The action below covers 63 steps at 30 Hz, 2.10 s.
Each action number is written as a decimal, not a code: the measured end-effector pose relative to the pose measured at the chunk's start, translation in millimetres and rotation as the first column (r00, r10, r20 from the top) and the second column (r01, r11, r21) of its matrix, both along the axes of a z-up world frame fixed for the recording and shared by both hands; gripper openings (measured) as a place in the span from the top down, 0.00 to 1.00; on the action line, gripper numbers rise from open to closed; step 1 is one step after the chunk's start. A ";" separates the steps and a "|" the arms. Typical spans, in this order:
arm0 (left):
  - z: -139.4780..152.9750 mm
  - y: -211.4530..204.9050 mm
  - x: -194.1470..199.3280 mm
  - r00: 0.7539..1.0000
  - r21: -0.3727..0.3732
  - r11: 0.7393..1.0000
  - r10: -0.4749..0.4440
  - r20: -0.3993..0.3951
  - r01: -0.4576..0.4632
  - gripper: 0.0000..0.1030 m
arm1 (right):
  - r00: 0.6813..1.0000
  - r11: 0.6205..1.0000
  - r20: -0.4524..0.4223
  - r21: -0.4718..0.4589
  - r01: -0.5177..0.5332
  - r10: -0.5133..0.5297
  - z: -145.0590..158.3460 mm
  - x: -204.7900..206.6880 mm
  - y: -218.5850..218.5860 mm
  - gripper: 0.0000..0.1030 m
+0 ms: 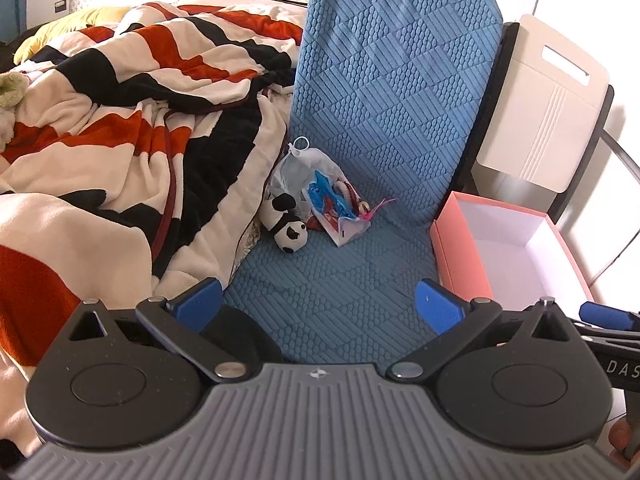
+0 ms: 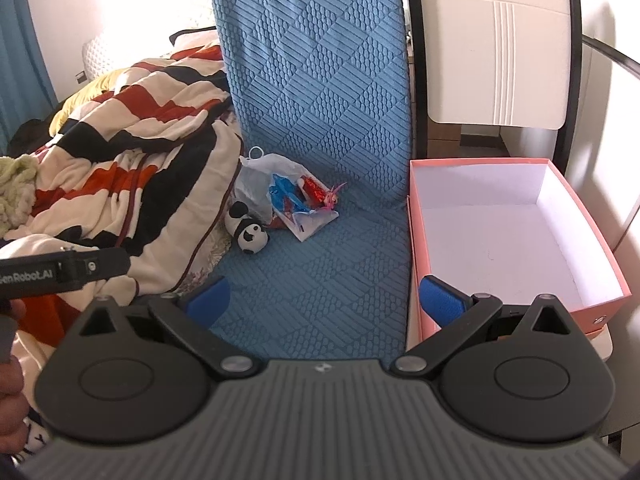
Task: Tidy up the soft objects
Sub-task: 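Move both tools toward the panda plush and snack bag on the seat, then grasp the panda plush with the left tool while the right tool grasps the blue snack bag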
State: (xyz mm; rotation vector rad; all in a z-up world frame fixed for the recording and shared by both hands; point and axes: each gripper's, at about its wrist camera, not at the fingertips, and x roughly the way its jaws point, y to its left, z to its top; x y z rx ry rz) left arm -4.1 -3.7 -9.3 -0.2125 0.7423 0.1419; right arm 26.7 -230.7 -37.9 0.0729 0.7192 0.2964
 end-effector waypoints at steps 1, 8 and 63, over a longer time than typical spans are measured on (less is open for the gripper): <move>0.2 -1.6 -0.5 1.000 0.002 1.000 0.000 0.000 0.000 0.00 | 1.000 1.000 -0.001 0.001 -0.003 0.003 -0.3 0.2 -0.4 0.00; 1.9 -7.1 -6.2 1.000 0.015 1.000 0.001 0.006 -0.002 0.00 | 1.000 1.000 -0.002 0.011 -0.010 0.010 0.0 -3.6 -4.2 0.00; -113.5 17.1 133.5 0.999 -0.075 0.997 -0.033 0.002 0.033 0.00 | 0.999 0.998 -0.002 0.042 -0.053 0.054 -93.5 90.3 12.3 0.00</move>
